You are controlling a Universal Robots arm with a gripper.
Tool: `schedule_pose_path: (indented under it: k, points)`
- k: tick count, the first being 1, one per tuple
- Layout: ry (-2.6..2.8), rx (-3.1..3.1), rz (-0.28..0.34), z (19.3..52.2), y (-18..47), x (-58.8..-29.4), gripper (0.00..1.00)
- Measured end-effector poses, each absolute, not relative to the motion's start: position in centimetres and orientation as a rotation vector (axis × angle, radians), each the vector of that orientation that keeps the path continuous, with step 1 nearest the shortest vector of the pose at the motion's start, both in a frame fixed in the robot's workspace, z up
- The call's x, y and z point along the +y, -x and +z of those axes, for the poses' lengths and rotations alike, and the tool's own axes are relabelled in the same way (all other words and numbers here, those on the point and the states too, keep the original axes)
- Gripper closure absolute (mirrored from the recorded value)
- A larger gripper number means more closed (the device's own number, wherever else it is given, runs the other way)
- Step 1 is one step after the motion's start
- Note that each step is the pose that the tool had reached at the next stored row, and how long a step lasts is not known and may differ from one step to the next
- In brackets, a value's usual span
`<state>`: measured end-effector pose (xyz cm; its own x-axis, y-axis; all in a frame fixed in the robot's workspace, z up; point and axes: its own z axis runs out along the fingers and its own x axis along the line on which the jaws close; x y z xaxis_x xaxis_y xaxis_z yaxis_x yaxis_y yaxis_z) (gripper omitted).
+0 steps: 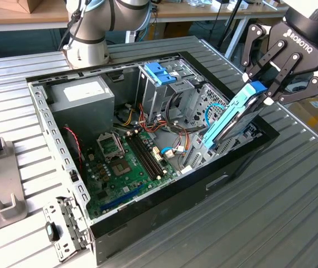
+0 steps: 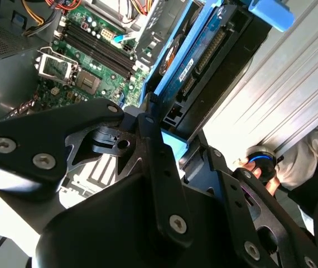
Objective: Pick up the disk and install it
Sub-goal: 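Insert the disk into the insertion slot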
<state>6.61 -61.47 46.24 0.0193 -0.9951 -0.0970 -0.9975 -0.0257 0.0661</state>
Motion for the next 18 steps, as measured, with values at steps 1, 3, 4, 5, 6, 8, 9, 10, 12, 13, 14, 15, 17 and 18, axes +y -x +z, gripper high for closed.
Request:
schedule_pose_path:
  k: [1, 3, 4, 5, 6, 8, 9, 10, 12, 13, 14, 15, 17, 18]
  points:
    - [2.228, 2.179, 0.181, 46.2, -6.6, -61.5, 0.63]
    - [2.228, 2.179, 0.182, 46.2, -6.7, -61.5, 0.63]
    - [2.228, 2.179, 0.182, 46.2, -6.7, -61.5, 0.63]
    - [2.228, 2.179, 0.182, 46.3, -6.7, -61.5, 0.63]
    - [2.228, 2.179, 0.182, 46.4, -6.7, -61.5, 0.63]
    - [2.228, 2.179, 0.183, 46.4, -7.0, -61.5, 0.63]
    - [2.229, 2.179, 0.183, 46.4, -7.1, -61.5, 0.63]
    - [2.229, 2.179, 0.184, 46.4, -7.3, -61.5, 0.63]
    - [2.229, 2.180, 0.185, 46.4, -7.5, -61.5, 0.63]
    - [2.230, 2.180, 0.185, 46.4, -7.6, -61.5, 0.63]
    - [2.230, 2.180, 0.186, 46.4, -7.7, -61.5, 0.63]
    - [2.230, 2.180, 0.186, 46.4, -7.7, -61.4, 0.63]
    - [2.232, 2.178, 0.187, 46.4, -7.7, -61.3, 0.63]
    - [2.236, 2.175, 0.187, 46.4, -7.7, -61.1, 0.63]
